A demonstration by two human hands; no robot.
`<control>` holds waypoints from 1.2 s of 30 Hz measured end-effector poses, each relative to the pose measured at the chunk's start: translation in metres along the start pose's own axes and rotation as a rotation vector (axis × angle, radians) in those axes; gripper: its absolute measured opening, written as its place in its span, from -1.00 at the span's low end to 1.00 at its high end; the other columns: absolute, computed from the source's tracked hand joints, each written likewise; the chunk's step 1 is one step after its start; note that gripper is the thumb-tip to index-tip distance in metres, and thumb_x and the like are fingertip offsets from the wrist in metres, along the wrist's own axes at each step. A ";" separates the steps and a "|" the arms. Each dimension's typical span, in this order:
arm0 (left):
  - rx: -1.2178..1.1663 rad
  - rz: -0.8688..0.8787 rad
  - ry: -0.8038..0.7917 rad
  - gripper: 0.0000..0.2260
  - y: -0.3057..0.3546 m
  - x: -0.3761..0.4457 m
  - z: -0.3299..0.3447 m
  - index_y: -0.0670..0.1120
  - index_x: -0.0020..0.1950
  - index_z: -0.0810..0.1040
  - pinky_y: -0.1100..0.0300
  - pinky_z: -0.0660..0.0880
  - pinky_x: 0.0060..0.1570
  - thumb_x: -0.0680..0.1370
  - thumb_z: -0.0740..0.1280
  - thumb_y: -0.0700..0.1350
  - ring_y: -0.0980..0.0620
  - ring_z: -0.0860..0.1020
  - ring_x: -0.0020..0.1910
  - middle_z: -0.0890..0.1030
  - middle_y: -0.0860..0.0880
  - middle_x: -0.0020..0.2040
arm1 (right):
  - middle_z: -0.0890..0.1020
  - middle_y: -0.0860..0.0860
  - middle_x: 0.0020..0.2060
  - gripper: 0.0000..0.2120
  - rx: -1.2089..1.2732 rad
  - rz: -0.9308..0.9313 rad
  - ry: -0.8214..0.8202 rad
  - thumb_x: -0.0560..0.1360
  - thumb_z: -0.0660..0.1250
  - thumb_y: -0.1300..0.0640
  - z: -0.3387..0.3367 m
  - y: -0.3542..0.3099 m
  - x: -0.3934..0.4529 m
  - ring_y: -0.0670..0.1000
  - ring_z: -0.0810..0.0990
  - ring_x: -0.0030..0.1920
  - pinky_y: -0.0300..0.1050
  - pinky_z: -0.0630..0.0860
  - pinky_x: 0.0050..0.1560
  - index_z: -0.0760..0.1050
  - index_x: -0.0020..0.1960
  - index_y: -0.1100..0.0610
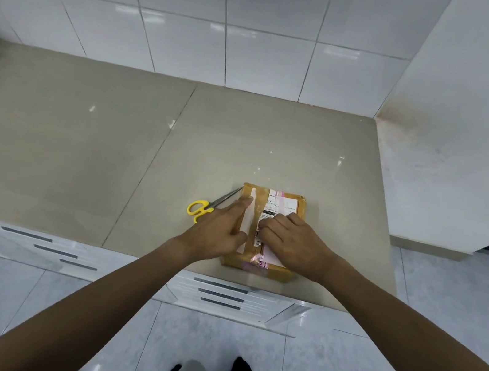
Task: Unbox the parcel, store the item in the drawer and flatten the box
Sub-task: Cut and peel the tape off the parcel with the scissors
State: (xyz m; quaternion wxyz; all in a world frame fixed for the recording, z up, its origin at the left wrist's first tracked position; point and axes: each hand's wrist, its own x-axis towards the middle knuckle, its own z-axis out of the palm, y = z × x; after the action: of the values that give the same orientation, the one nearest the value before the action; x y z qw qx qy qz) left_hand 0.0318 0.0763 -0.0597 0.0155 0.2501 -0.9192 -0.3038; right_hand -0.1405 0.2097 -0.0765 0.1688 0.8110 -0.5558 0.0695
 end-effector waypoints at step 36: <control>0.467 0.223 -0.108 0.04 -0.005 0.015 0.005 -0.10 0.58 0.05 -0.06 0.12 0.49 0.28 0.11 0.51 -0.16 0.01 0.56 0.06 -0.21 0.57 | 0.63 -0.07 -0.24 -0.86 0.281 1.161 0.094 0.43 0.40 0.02 -0.016 -0.056 0.012 -0.05 0.58 -0.16 -0.08 0.15 -0.10 0.63 -0.27 0.03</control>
State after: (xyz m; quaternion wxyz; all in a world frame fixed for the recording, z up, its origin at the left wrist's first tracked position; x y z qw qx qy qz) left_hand 0.0205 0.0688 -0.0684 -0.0583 0.1273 -0.9858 -0.0930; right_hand -0.0832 0.2231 -0.0685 0.0188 0.3852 -0.8856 0.2589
